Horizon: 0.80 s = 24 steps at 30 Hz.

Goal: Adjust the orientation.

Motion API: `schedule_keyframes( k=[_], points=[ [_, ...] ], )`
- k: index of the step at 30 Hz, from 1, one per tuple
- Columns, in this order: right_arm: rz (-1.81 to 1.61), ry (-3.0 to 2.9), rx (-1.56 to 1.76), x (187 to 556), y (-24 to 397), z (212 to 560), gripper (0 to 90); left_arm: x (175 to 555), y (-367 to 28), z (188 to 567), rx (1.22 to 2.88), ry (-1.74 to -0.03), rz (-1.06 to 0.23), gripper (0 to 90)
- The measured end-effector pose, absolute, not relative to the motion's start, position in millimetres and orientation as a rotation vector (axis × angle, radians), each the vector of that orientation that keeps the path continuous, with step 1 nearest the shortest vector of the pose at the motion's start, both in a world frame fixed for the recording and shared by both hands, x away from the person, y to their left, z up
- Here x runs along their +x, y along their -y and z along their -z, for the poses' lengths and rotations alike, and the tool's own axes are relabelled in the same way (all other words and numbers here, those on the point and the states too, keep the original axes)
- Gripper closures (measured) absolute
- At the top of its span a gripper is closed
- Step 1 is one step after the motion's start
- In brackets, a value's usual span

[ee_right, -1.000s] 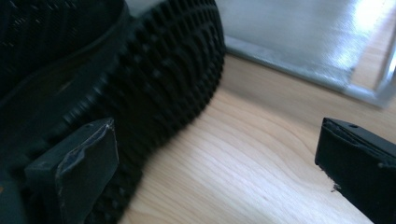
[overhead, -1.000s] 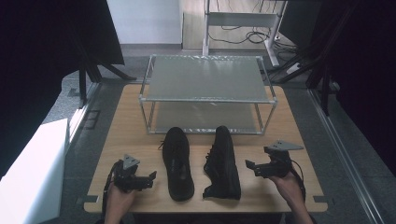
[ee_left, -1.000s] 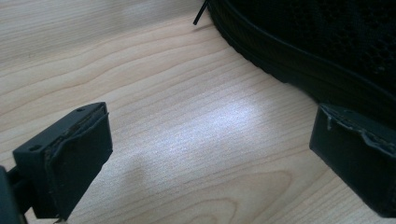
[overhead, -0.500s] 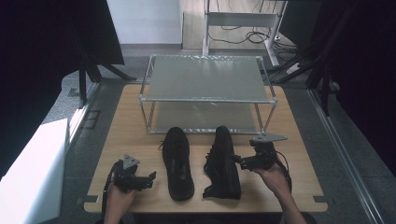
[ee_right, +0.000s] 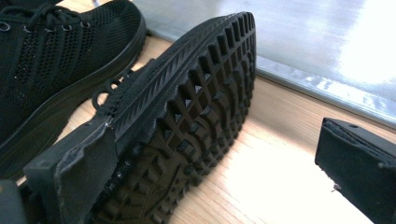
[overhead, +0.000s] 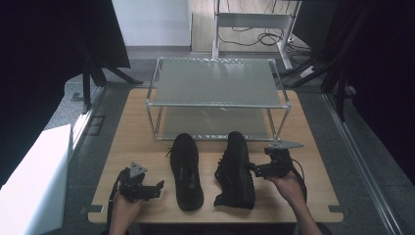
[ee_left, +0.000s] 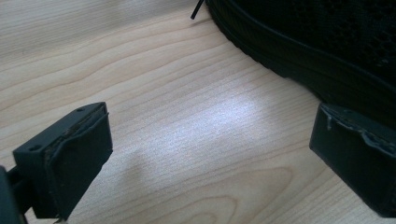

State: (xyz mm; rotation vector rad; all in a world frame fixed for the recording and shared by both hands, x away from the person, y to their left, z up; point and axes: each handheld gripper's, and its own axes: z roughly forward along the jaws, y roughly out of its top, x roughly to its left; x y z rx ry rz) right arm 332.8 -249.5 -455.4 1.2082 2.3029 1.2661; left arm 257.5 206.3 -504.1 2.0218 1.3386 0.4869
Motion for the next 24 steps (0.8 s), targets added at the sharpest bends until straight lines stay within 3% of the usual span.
schedule_keyframes(
  k=[24],
  points=[
    [-1.125,-2.132,1.394,315,351,465,4.7,258,-204,507,2.036,-1.339,-0.465,0.0]
  ],
)
